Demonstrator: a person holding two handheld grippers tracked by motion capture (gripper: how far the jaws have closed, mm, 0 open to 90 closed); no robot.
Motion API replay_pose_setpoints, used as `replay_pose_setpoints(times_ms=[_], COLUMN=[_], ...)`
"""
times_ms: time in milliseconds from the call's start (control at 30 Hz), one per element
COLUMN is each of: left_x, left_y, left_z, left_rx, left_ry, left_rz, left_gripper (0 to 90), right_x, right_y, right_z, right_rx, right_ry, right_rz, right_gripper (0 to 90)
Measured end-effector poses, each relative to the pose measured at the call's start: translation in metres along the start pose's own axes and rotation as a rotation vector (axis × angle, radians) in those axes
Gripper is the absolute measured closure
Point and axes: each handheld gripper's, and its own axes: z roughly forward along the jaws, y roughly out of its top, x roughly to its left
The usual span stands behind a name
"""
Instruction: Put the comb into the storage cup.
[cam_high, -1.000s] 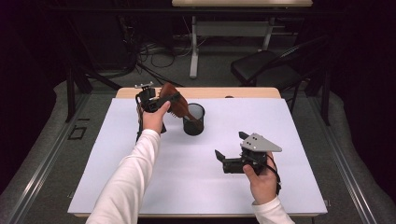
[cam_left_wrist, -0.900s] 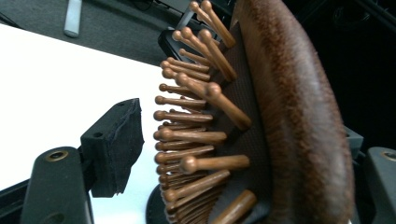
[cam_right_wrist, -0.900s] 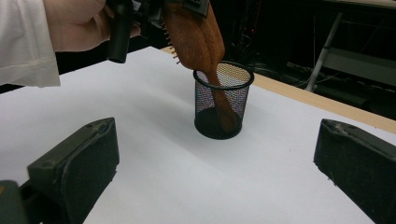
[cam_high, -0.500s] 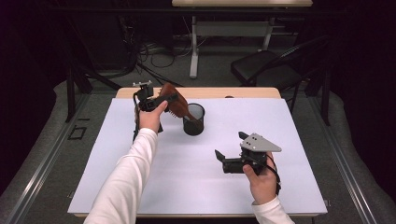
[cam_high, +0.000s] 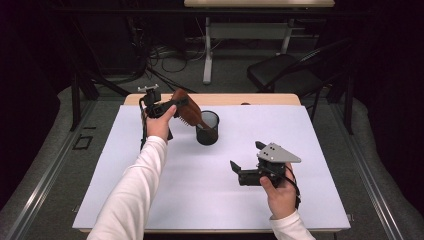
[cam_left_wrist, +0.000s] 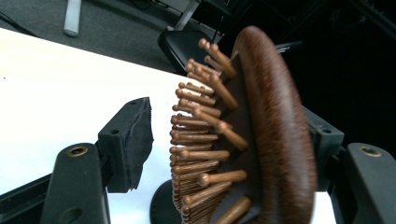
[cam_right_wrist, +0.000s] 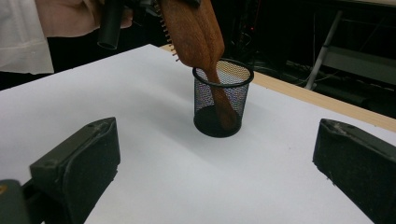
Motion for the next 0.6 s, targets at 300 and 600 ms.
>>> replay_pose_setpoints(times_ms=[300,600], left_x=[-0.001,0.000], left_y=[0.008,0.012], left_z=[-0.009,-0.016], left_rx=[-0.039,-0.065], left_ry=[-0.004,0.019], left_rz=[0.025,0.060], left_gripper=[30.8,30.8], right_x=[0.001,0.001], right_y=[0.000,0.000], right_z=[0.001,0.001], right_rx=[0.003,0.002], right_ry=[0.001,0.001], right_rz=[0.000,0.001], right_gripper=[0.3,0.4])
